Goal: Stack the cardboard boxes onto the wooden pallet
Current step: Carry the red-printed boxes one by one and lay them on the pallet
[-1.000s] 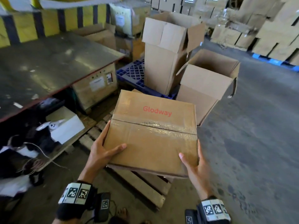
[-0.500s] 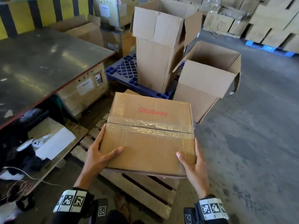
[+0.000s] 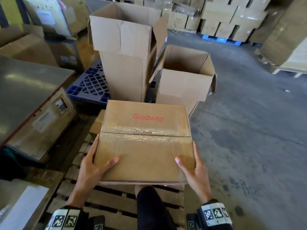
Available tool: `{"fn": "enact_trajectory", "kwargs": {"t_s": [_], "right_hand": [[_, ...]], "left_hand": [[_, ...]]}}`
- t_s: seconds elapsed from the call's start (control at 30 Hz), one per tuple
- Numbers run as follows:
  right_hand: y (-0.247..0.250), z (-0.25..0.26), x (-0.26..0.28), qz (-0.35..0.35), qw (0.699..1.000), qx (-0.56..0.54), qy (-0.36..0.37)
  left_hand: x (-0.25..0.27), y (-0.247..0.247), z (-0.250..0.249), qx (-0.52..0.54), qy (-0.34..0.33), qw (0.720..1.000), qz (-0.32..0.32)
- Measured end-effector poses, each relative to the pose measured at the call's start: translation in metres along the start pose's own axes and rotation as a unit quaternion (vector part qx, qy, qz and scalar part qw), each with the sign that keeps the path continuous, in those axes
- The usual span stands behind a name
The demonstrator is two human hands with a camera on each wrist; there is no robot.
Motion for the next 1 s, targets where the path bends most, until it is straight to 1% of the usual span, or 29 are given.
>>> {"fn": "enact_trajectory", "kwargs": {"t_s": [0.17,0.27,0.33,0.4,0.5,0.6,0.77,0.87,1.0], "right_hand": [[-0.009,0.001,-0.045,-0.006,0.999,0.017,-0.031],[-0.024,-0.019,-0.085,0.013,0.997,0.027,-0.066],[-0.037,-0.045,-0.114,0.023,0.994,0.032,-0.098],[-0.051,-0.069,-0.147,0.039,0.99,0.029,-0.131],[-0.068,-0.097,-0.2,0.056,0.98,0.024,-0.19],[-0.084,-0.128,-0.255,0.063,0.969,0.016,-0.238],[-0.123,-0.202,-0.331,0.083,0.952,0.003,-0.293],[-0.151,-0.255,-0.367,0.095,0.944,-0.015,-0.317],[-0.192,-0.314,-0.417,0.088,0.941,-0.033,-0.326]], "left_hand": [[-0.063,-0.007,0.007,0.019,0.002,1.0,0.02],[-0.114,-0.019,0.028,0.001,0.04,0.998,0.047],[-0.15,-0.029,0.043,-0.017,0.063,0.996,0.067],[-0.19,-0.041,0.064,-0.025,0.099,0.991,0.087],[-0.25,-0.063,0.098,-0.028,0.163,0.979,0.116],[-0.31,-0.088,0.132,-0.038,0.201,0.967,0.152],[-0.397,-0.121,0.208,-0.048,0.269,0.944,0.185],[-0.439,-0.142,0.256,-0.042,0.296,0.934,0.198],[-0.497,-0.169,0.316,-0.077,0.283,0.93,0.224]]}}
Point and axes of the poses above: each hand's wrist, its own x-axis away from the middle knuckle, its own y-axis out of the back of the hand, z = x × y, the point moved 9 cm from there along -x, towards the middle knuckle, and after that the axes turned 7 degrees about z, right-handed, at the moved point
